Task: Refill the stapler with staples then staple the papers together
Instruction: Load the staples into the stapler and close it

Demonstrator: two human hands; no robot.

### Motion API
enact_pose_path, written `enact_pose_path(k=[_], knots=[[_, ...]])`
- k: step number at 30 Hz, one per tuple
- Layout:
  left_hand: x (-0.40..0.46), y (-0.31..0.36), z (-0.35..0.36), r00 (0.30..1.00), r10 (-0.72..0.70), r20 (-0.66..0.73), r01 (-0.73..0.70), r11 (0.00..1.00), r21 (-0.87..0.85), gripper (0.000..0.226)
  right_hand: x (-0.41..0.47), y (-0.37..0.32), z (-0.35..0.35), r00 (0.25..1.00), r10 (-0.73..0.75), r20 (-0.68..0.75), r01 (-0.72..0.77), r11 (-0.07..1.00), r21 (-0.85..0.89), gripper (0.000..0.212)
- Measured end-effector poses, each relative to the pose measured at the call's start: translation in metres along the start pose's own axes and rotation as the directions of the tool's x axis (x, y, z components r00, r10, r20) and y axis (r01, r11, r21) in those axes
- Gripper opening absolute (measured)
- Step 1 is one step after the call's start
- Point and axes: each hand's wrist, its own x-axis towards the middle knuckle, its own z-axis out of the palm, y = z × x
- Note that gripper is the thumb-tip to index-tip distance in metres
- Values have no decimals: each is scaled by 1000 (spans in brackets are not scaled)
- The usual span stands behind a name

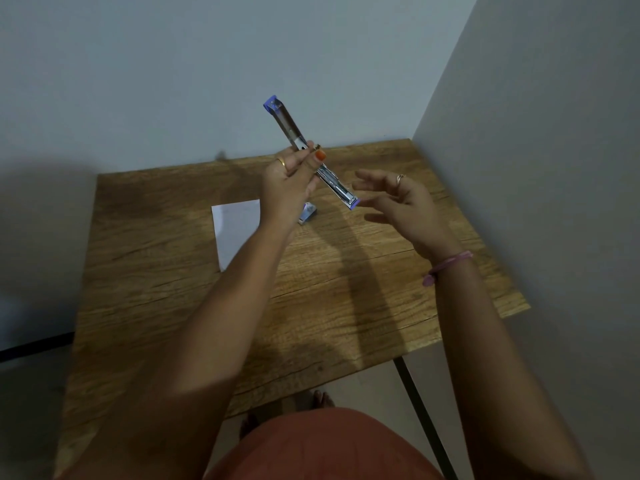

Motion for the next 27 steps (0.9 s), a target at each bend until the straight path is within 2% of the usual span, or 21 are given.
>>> enact_pose_path(k=[6, 10, 12, 15, 18, 23, 25, 27], knots=[[0, -2, -2, 1000, 11, 23, -12, 999, 46, 22, -2, 7, 9, 996, 58, 70, -68, 985, 159, 37], [1, -5, -2, 999, -18, 46, 21, 998, -58, 19, -3, 9, 13, 996, 61, 65, -73, 978, 196, 41], [2, -7, -2, 999, -3, 43, 4, 1000, -23, 16, -2, 9, 14, 997, 62, 54, -73, 974, 213, 40], [0, -7, -2, 999, 45, 29, -47, 995, 84, 31, -1, 11, 14, 997, 65, 46, -74, 967, 243, 40], [-1, -7, -2, 997, 80, 19, -82, 990, 116, 42, -1, 14, 14, 996, 72, 44, -81, 963, 258, 45], [-3, -12, -5, 992, 79, 97, -91, 987, 135, 61, -1, 20, 17, 997, 55, 51, -64, 980, 189, 60], [-2, -15, -6, 986, 98, 136, -117, 984, 134, 63, -1, 21, 18, 998, 46, 47, -54, 981, 186, 60], [-2, -17, -5, 983, 118, 143, -135, 985, 109, 55, -1, 22, 18, 998, 41, 45, -49, 979, 200, 59]])
